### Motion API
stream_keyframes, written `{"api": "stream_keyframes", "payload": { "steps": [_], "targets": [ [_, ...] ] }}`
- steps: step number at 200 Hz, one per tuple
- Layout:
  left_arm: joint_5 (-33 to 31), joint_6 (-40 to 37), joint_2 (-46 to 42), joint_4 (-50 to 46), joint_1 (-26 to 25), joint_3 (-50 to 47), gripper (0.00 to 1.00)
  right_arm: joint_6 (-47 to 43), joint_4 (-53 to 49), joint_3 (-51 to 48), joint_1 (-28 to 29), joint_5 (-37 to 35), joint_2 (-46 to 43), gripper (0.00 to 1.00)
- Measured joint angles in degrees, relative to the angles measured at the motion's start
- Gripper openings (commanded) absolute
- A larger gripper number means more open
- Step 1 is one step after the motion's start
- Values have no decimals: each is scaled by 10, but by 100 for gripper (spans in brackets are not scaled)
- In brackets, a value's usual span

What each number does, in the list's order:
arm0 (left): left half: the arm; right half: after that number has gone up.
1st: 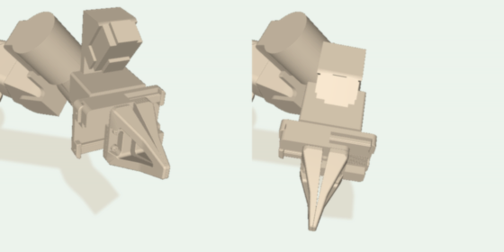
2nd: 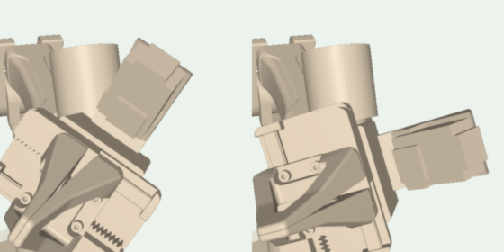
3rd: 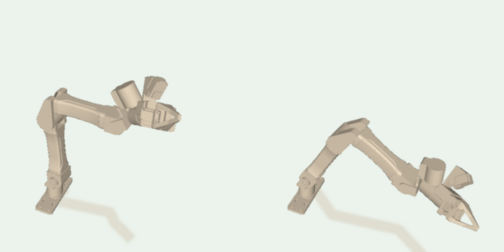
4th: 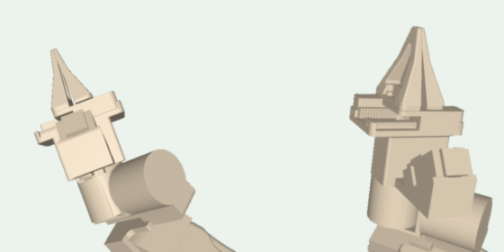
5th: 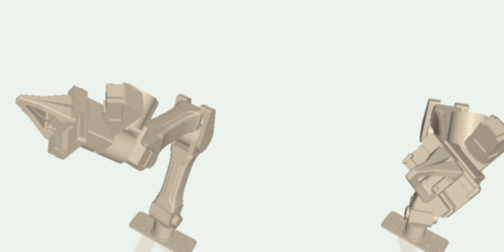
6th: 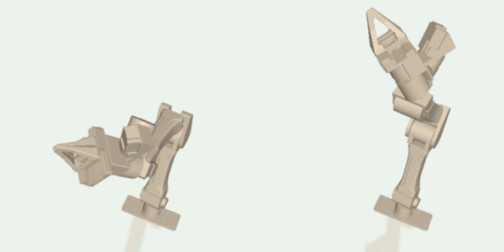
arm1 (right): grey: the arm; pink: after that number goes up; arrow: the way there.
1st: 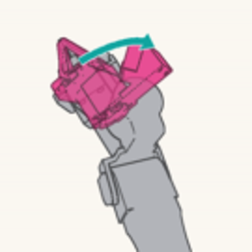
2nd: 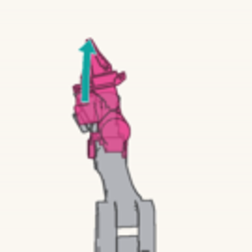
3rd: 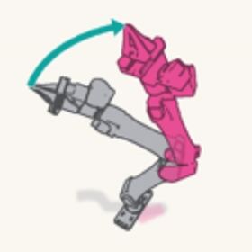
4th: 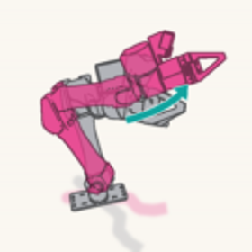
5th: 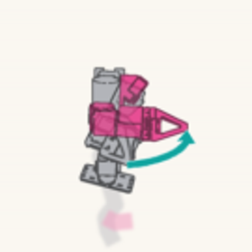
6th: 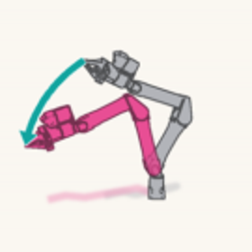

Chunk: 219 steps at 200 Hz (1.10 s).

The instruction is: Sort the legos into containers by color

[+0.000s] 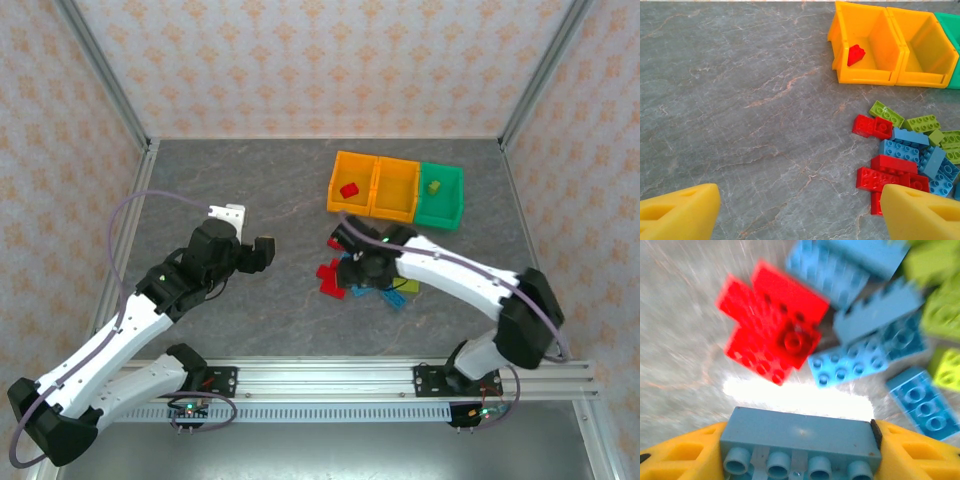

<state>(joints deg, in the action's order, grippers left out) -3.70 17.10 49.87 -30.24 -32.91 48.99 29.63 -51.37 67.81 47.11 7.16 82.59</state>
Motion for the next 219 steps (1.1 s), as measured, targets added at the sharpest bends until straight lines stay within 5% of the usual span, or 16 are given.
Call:
{"api": "stream_keyframes", "payload": {
  "steps": [40,86,147,196,219],
  "targets": [
    [3,21,21,7,0,-1,94,-36,15,125,-165,-70,-5,48],
    [12,50,75,13,-3,-1,97,-90,39,322,-319,-63,233,50],
    [17,69,130,14,-43,30,100,-117,-17,556,-344,-17,473,78],
    [17,68,186,12,-56,82,99,-129,-64,577,-344,0,443,84],
    [17,57,193,12,-56,102,99,-128,-50,461,-344,11,339,83]
  ]
}}
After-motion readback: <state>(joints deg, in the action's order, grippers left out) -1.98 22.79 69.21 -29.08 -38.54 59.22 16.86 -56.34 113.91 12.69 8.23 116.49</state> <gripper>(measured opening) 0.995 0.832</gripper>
